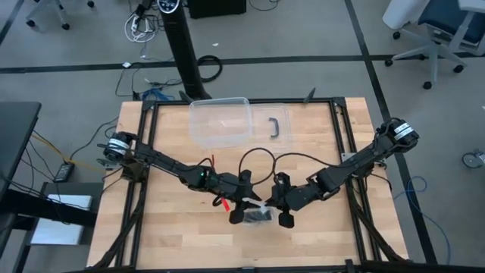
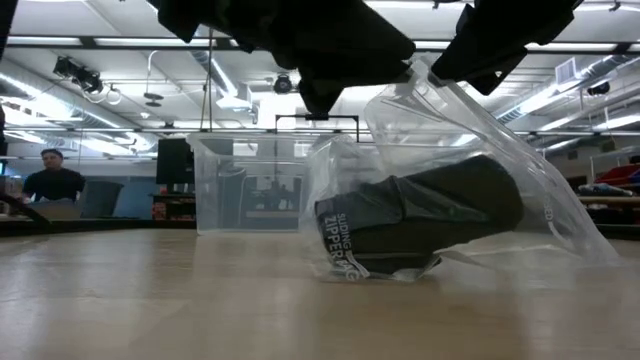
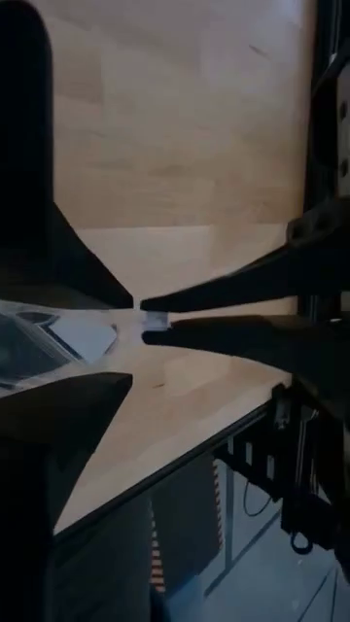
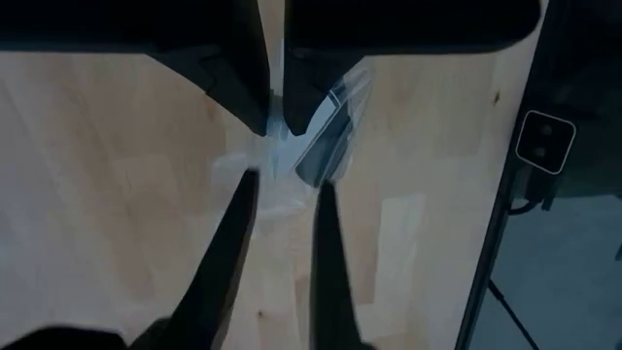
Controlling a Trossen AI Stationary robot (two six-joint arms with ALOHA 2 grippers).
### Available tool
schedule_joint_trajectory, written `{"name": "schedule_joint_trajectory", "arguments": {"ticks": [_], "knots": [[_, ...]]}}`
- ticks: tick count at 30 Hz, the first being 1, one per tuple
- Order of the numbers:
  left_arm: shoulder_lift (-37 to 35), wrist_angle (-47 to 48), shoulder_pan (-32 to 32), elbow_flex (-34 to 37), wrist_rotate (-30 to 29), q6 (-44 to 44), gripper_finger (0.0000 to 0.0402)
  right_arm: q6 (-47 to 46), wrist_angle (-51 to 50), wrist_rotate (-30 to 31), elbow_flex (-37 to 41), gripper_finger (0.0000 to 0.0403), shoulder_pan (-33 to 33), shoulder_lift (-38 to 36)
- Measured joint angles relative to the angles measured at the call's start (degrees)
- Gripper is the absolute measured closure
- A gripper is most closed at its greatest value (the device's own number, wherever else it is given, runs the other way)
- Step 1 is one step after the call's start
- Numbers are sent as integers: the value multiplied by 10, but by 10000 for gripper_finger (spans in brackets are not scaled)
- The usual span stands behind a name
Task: Roll bandage
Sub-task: Close the transparent zip bag
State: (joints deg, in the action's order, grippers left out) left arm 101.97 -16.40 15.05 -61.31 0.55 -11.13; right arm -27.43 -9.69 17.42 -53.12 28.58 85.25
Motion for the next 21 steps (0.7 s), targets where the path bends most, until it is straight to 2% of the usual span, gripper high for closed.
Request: {"name": "schedule_joint_trajectory", "arguments": {"ticks": [7, 10, 14, 21], "knots": [[25, 15, -5, -28, -1, 1, 285, 6, 9, -7, 0, 392, -3, 0], [30, 17, -5, -38, -4, 14, 313, 6, 8, -8, 0, 392, -2, -1], [30, 18, -4, -38, -4, 35, 386, 5, 5, -9, 0, 392, -2, -1], [30, 21, -2, -38, -53, 52, 400, -13, -9, 6, 0, 392, 4, -2]]}}
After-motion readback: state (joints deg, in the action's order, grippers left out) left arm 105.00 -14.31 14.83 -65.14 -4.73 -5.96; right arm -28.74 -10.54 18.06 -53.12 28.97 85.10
